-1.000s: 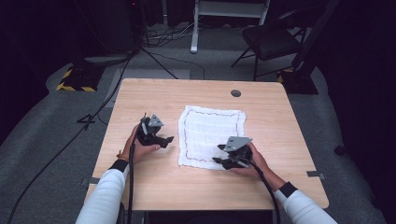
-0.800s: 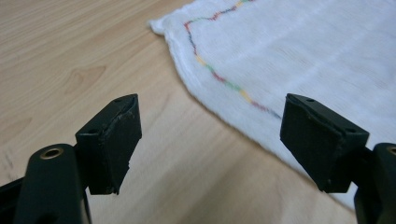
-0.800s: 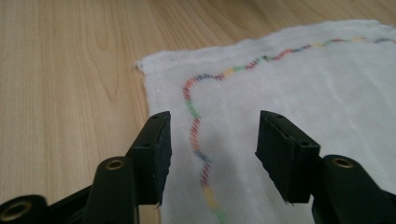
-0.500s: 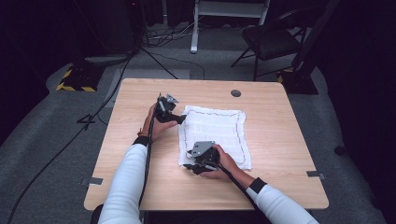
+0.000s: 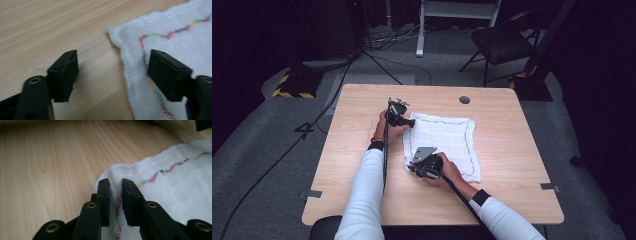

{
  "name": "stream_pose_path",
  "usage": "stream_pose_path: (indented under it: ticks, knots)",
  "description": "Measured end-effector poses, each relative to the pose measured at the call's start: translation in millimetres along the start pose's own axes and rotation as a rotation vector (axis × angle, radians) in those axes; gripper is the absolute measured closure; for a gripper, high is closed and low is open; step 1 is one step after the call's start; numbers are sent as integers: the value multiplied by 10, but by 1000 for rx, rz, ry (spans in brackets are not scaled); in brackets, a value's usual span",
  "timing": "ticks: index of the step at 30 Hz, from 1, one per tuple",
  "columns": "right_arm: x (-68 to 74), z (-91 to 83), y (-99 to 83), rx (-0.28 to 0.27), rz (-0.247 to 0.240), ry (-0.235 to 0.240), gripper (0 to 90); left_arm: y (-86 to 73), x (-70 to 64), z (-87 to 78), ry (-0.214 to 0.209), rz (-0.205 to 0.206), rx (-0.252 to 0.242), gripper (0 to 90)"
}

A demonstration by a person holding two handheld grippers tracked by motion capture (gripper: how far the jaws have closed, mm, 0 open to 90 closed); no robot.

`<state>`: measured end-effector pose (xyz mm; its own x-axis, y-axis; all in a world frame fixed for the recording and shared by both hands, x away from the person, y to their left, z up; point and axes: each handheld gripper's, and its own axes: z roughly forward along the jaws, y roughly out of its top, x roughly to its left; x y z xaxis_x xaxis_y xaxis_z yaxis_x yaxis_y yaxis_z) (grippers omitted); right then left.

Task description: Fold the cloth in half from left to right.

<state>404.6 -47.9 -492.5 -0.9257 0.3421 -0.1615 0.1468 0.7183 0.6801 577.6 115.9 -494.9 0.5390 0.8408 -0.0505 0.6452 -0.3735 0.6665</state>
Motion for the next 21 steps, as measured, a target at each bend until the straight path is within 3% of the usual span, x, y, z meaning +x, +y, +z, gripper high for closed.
stream_pose_path:
  ticks: [4,8,13,21]
  knots:
    - [26,1,14,6,-29,-7,835,1,8,-46,-82,46,12,659]
    - [46,-2,30,17,-44,-8,839,-13,-2,-66,-112,66,17,830]
    - [99,-25,39,17,-47,-1,840,-75,19,-145,-111,72,17,858]
    - [214,-82,112,-16,-70,7,840,-234,112,-429,-86,78,-13,859]
